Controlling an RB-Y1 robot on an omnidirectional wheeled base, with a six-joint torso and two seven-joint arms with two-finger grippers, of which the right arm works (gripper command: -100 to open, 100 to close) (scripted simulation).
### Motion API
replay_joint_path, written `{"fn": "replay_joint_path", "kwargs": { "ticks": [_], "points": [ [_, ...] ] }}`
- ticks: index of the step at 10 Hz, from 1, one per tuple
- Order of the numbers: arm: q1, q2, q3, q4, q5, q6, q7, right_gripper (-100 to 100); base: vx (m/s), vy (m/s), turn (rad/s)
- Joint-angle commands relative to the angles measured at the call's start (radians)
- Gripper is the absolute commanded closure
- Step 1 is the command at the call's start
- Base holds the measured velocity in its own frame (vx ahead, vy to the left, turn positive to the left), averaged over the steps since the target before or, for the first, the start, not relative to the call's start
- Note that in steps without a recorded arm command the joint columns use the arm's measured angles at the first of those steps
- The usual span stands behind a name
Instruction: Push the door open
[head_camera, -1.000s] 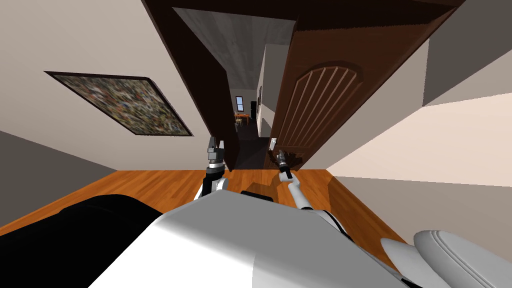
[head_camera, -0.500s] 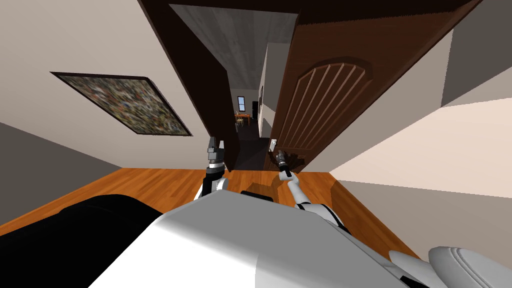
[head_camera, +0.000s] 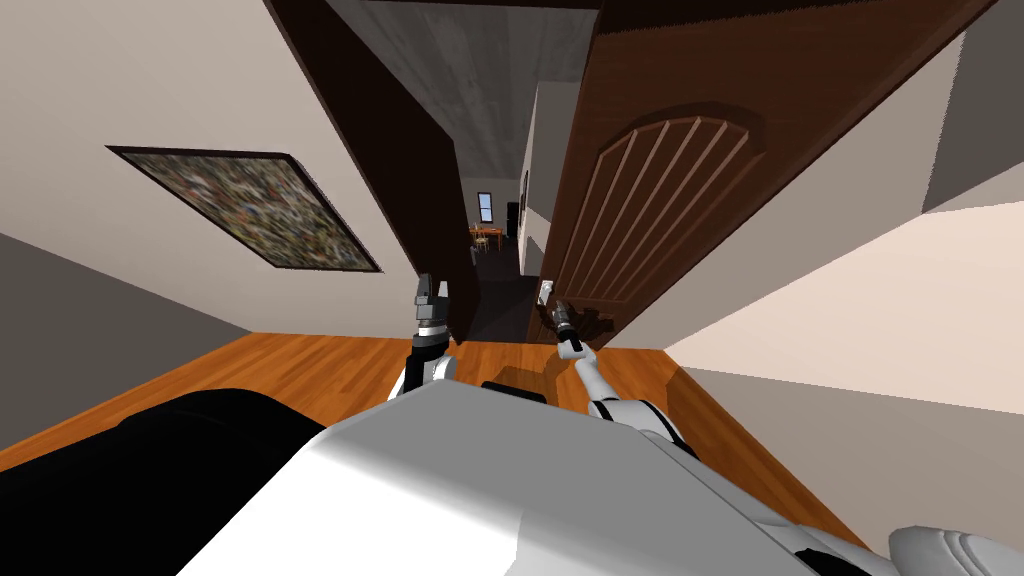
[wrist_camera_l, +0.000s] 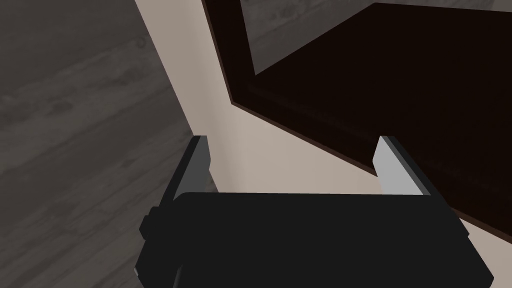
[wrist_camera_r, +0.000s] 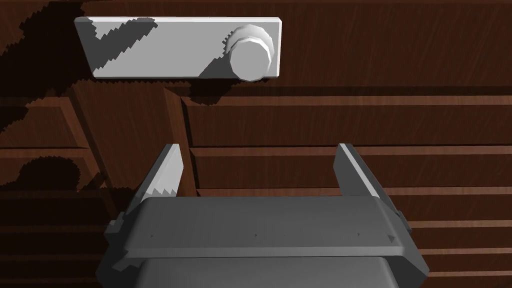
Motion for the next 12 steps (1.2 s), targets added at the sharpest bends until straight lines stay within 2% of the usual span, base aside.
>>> {"fn": "replay_joint_path", "kwargs": {
  "ticks": [1, 12],
  "points": [
    [0.000, 0.000, -0.003, 0.002, -0.001, -0.001, 0.002, -100, 0.128, 0.026, 0.021],
    [0.000, -0.002, -0.022, 0.013, -0.006, -0.006, 0.011, -100, 0.184, 0.019, 0.023]
  ]
}}
